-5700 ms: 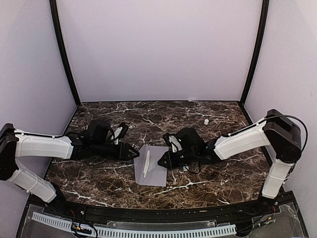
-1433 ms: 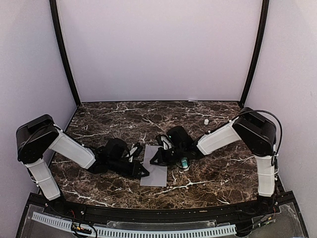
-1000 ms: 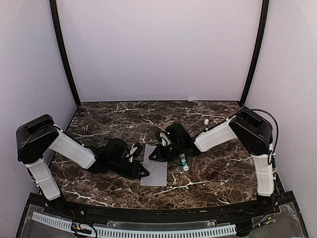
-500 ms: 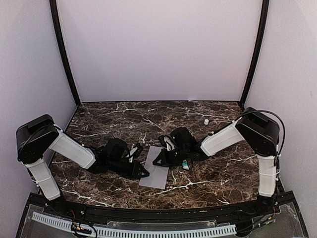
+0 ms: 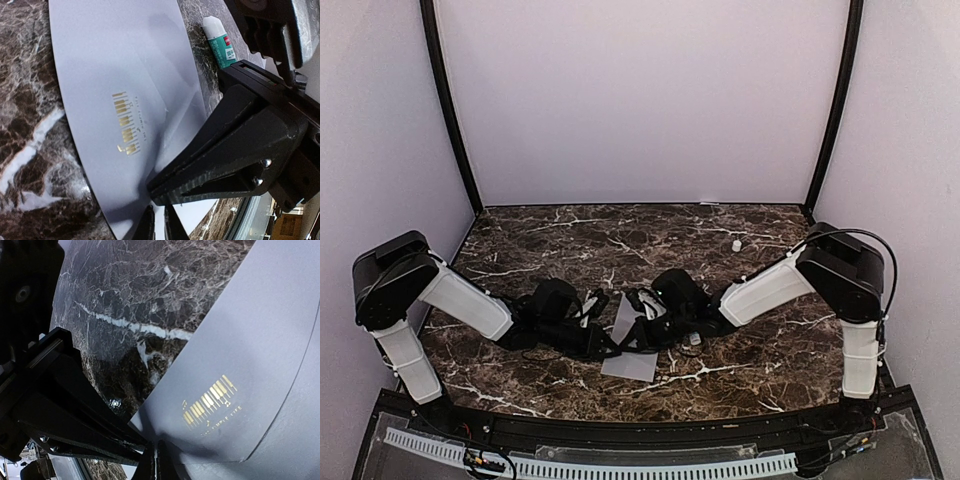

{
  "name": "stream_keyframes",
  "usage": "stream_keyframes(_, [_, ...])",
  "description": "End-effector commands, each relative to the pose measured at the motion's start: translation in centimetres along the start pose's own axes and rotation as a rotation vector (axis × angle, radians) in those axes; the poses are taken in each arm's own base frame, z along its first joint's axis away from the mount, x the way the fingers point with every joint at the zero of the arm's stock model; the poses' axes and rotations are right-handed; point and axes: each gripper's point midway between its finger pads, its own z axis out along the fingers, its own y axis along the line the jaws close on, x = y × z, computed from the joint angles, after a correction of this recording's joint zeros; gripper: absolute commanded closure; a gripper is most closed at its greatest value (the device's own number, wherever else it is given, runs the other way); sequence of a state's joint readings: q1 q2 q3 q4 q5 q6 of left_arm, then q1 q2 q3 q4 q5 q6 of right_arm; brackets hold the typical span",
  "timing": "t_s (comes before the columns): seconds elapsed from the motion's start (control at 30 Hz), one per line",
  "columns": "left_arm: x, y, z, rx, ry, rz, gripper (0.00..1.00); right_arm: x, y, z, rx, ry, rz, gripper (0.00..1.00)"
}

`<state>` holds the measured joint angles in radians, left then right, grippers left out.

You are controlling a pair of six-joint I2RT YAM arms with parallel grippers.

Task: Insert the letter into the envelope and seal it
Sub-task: Seal the envelope flap on the envelope.

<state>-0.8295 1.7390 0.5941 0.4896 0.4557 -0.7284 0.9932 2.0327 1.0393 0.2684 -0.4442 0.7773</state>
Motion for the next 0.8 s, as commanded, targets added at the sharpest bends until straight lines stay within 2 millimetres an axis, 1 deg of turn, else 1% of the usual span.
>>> stream_keyframes(0.0, [2.4, 2.0, -0.1, -0.08, 0.077, -0.042, 0.92, 1.6, -2.9, -0.3, 0.118, 0.047, 0.041, 0.98])
stream_keyframes(0.2, [2.6, 2.1, -0.1, -0.08, 0.082, -0.043, 0.92, -0.5, -5.6, -1.4, 0.178, 0.002, 0.054, 0.99])
stream_keyframes(0.3, [2.6, 2.1, -0.1, -0.079, 0.082, -0.043, 0.92, -1.6, -6.8, -1.5, 0.214, -0.015, 0.048, 0.99])
stream_keyframes(0.33, [2.6, 2.1, -0.1, -0.079, 0.082, -0.043, 0.92, -2.3, -7.2, -1.6, 0.23, -0.028, 0.046, 0.99])
stream_keyframes(0.5, [2.6, 2.1, -0.1, -0.079, 0.084, -0.044, 0.92, -4.0, -9.1, -1.7, 0.271, -0.055, 0.048, 0.99])
stream_keyframes(0.63, [2.6, 2.0, -0.1, -0.078, 0.086, -0.043, 0.92, -4.8, -9.4, -1.6, 0.28, -0.056, 0.037, 0.99])
stream_keyframes(0.77, [2.6, 2.1, -0.1, -0.08, 0.085, -0.044, 0.92, -4.5, -9.3, -1.6, 0.271, -0.048, 0.036, 0.99])
